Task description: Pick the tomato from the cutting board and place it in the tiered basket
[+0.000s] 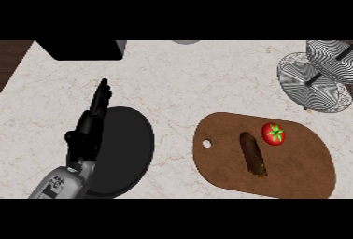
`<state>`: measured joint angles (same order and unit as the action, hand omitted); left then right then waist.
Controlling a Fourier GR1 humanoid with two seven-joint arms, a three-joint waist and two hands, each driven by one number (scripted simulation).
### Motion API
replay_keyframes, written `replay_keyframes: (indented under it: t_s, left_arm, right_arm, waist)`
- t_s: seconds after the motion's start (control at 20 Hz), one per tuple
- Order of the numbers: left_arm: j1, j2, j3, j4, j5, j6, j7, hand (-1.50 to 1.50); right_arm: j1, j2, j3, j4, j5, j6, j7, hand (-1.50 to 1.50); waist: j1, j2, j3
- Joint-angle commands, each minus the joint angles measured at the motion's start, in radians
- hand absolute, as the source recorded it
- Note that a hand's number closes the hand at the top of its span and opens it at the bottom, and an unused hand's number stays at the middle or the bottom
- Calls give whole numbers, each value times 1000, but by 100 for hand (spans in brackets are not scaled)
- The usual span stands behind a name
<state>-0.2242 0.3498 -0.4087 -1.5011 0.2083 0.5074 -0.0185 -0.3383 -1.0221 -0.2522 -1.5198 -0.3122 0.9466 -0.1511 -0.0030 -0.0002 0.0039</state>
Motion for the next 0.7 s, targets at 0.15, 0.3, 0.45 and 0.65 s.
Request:
replay_keyframes:
  t_s: [0.15, 0.3, 0.45, 0.65]
  left_arm:
    - [46, 16, 15, -41, -15, -39, -3, 0]
    - [51, 26, 65, 5, -4, -80, -38, 0]
    - [30, -9, 29, -78, -70, -22, 65, 0]
    - [43, -45, 54, -43, -78, -51, 23, 0]
  right_arm:
    - [79, 27, 13, -162, 305, 1, -153, -150]
    - [116, 117, 89, -276, 344, -72, -87, -150]
    - [185, 118, 76, -280, 442, -65, -183, -150]
    - [98, 142, 166, -246, 506, -71, -119, -150]
  waist:
    - [7, -1, -3]
    - [4, -1, -4]
    - [-1, -2, -3]
    - [7, 1, -4]
